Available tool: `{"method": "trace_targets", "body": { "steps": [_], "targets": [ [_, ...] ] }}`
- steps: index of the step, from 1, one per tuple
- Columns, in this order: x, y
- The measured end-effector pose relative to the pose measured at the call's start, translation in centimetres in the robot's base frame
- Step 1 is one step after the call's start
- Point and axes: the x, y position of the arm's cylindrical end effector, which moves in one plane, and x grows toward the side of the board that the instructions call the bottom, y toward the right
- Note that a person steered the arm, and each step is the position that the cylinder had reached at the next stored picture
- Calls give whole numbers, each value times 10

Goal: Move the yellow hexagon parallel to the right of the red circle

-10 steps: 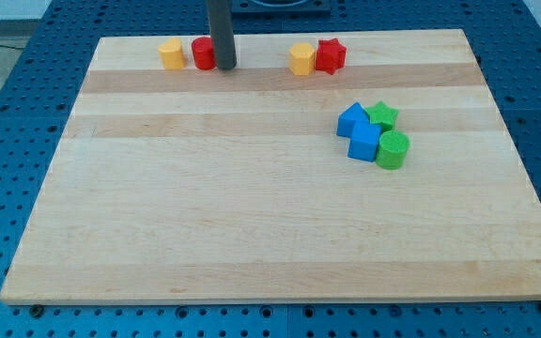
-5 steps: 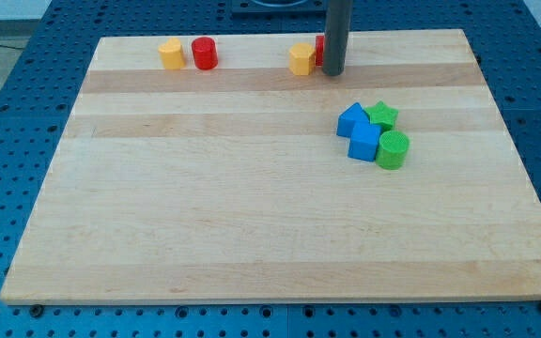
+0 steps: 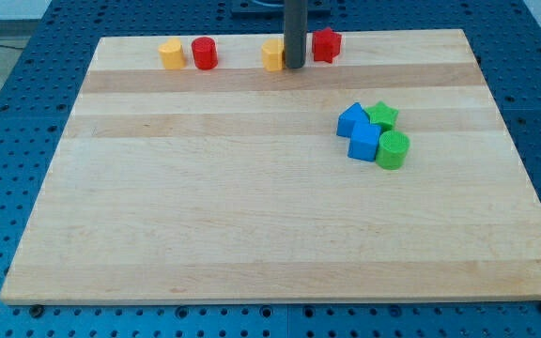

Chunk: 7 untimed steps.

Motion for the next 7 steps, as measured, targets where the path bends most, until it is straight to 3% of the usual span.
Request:
{"method": "trace_targets", "body": {
  "steps": [7],
  "targets": [
    [-20, -17]
  ]
}}
